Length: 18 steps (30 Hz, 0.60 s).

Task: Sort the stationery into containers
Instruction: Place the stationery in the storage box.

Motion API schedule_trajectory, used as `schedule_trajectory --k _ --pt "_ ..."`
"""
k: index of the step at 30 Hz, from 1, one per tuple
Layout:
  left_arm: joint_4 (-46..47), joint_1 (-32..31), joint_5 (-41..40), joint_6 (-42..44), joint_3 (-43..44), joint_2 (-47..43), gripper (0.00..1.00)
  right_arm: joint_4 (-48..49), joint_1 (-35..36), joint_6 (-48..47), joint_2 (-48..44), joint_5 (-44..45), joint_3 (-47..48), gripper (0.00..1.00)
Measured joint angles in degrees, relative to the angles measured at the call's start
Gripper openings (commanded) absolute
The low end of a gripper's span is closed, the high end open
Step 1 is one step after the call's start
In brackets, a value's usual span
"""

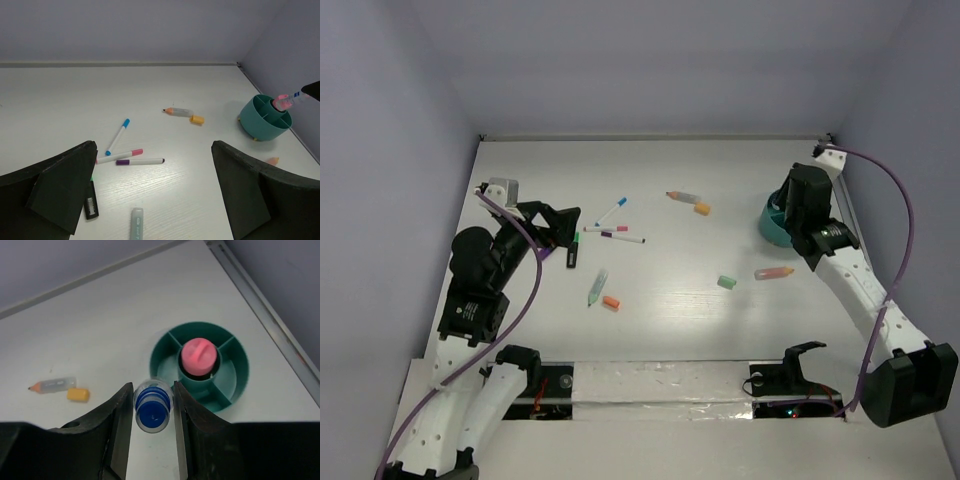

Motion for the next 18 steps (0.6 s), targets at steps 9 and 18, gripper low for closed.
schedule_trajectory --k 9,18 --pt "-0.02 -1.95 -0.44 0.02 0.00 -0.15 0.99 -2.99 -4.00 1.20 -0.94 0.31 -3.80 0.00" --pt "-0.13 -2.40 -1.44 0.02 0.00 -0.15 0.99 -1.33 -7.30 2.54 1.03 -0.04 -6.64 0.00"
